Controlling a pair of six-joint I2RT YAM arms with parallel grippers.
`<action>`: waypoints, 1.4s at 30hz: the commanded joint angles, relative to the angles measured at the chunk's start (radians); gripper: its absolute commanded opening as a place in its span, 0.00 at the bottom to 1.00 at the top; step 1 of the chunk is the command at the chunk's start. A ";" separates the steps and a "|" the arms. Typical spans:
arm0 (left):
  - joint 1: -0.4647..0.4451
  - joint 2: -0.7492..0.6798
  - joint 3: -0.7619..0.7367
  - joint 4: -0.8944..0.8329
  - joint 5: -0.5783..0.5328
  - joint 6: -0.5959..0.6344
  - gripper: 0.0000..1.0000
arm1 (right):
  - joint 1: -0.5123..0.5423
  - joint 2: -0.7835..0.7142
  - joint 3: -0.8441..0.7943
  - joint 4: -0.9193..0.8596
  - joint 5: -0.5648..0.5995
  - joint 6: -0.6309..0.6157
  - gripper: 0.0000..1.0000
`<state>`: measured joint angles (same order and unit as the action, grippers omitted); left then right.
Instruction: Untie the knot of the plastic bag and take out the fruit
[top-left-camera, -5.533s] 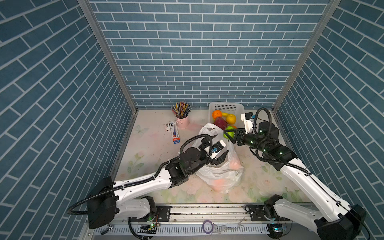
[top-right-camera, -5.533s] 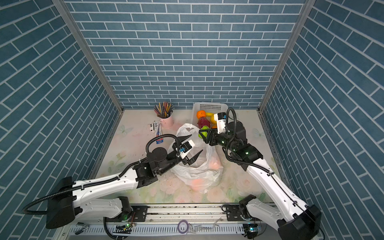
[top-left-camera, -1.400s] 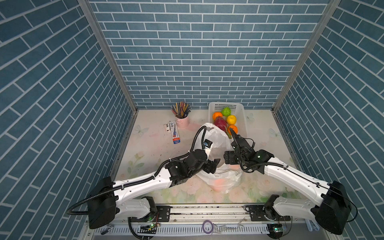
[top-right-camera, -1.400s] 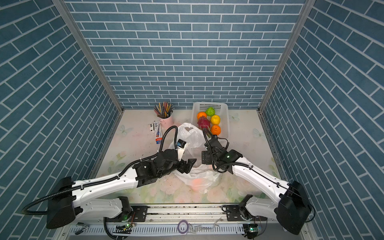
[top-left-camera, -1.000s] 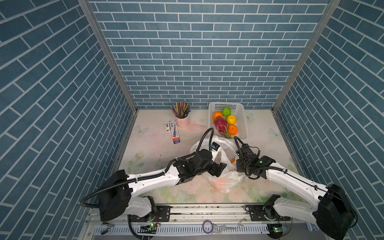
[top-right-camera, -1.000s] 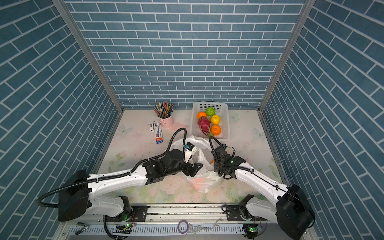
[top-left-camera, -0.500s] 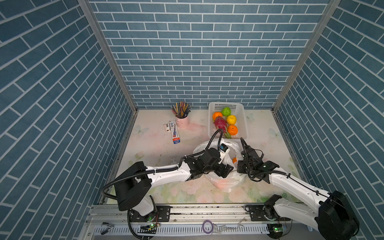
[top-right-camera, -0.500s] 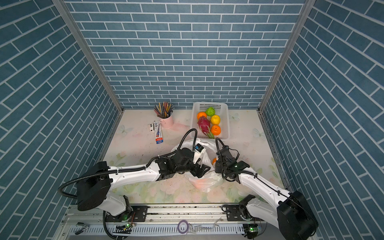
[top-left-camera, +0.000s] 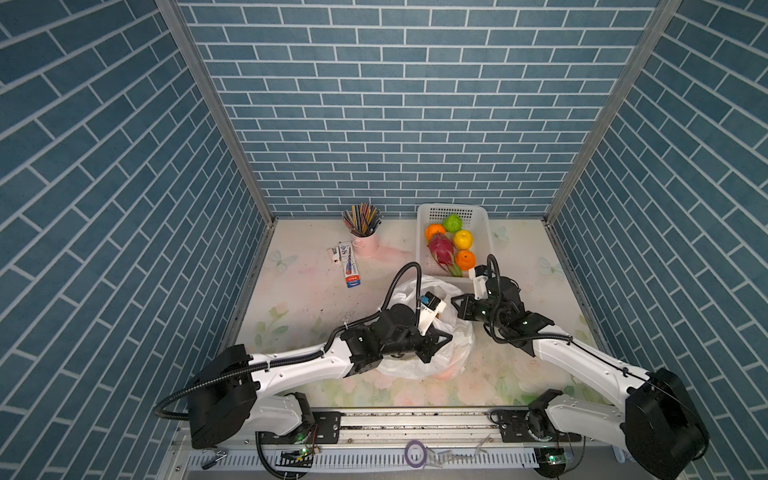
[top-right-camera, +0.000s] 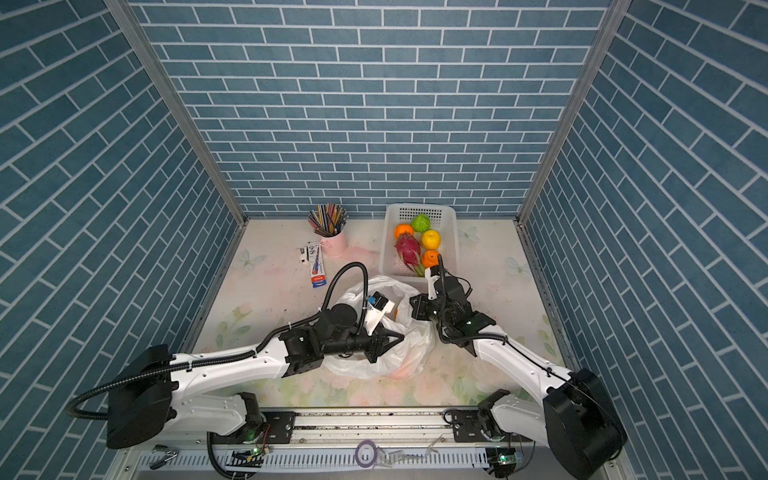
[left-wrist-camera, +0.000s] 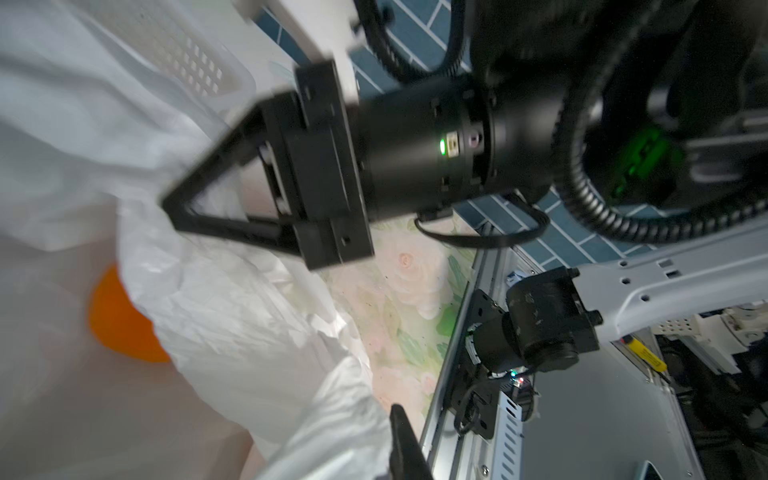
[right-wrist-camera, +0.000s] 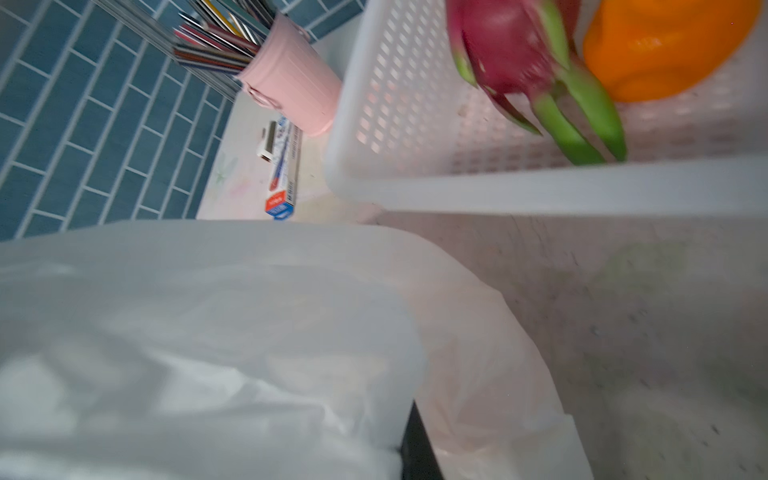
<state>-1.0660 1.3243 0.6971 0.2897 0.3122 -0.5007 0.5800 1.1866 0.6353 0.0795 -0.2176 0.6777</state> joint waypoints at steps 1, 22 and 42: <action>-0.014 0.059 -0.029 0.119 0.060 -0.081 0.16 | -0.006 0.043 0.037 0.049 -0.043 0.015 0.26; -0.133 -0.105 0.059 0.064 -0.215 0.191 0.84 | 0.045 -0.266 0.013 -0.416 -0.111 0.042 0.72; -0.003 -0.230 0.305 -0.418 -0.385 0.050 0.83 | 0.113 -0.404 0.128 -0.484 0.019 0.066 0.67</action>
<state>-1.0969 1.1069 0.9581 0.0074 -0.0330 -0.4072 0.6872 0.7891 0.7136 -0.3923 -0.2268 0.7361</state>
